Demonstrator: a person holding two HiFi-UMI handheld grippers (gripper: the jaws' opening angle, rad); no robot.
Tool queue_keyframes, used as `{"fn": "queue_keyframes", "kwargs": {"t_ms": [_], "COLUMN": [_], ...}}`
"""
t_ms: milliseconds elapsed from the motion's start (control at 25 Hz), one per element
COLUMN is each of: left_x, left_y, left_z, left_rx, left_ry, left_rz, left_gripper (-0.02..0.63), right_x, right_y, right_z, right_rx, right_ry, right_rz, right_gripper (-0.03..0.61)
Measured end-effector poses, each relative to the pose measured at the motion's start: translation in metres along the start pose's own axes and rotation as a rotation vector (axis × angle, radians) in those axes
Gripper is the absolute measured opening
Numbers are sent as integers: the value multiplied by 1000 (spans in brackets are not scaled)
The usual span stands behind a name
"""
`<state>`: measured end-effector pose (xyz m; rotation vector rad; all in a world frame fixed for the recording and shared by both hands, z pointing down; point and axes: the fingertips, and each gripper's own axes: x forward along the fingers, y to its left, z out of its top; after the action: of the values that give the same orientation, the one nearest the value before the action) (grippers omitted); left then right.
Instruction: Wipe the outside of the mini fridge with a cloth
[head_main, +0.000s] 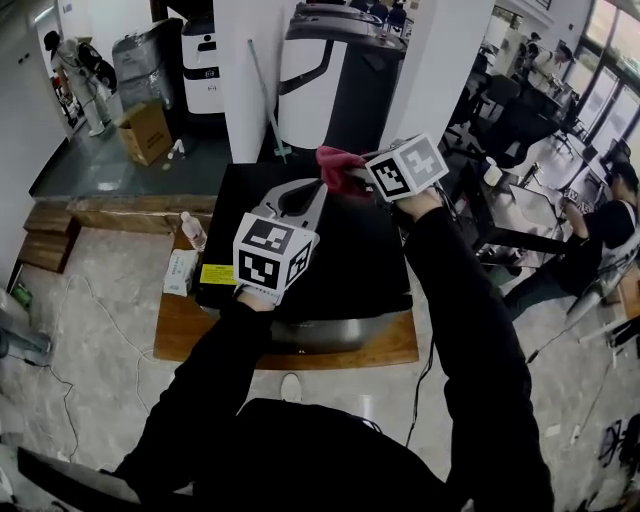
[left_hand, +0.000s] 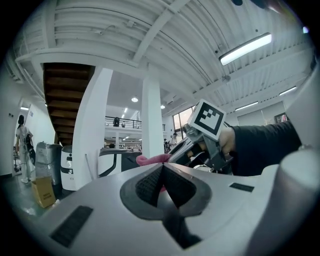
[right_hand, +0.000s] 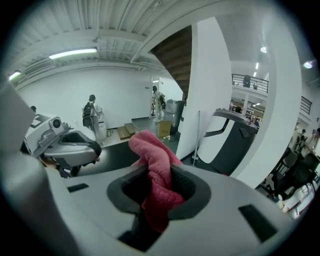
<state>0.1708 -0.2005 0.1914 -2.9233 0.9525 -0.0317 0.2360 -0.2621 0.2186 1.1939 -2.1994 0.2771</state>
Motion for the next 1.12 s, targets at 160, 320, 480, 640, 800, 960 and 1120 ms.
{"fn": "queue_keyframes", "kwargs": {"t_ms": [160, 320, 480, 640, 800, 960, 1120], "left_x": [32, 52, 66, 72, 75, 74, 61], "left_y": [18, 32, 41, 48, 50, 43, 31], "left_z": [-12, -28, -48, -59, -66, -70, -67], "left_rx": [-18, -33, -37, -45, -56, -62, -60], "left_ry": [22, 54, 92, 111, 120, 130, 125], "left_rz": [-7, -11, -11, -10, -3, -2, 1], "left_gripper": [6, 6, 6, 6, 6, 6, 6], "right_x": [41, 85, 121, 139, 138, 130, 117], "right_y": [-44, -72, -92, -99, -91, -79, -58], "right_z": [-6, -22, -43, -55, -57, -63, -70], "right_rx": [-7, 19, -7, -79, -127, -186, -214], "right_ry": [71, 122, 196, 250, 276, 288, 293], "right_rz": [-8, -4, -33, -64, -42, -49, -31], "right_gripper": [91, 91, 91, 89, 84, 81, 80]}}
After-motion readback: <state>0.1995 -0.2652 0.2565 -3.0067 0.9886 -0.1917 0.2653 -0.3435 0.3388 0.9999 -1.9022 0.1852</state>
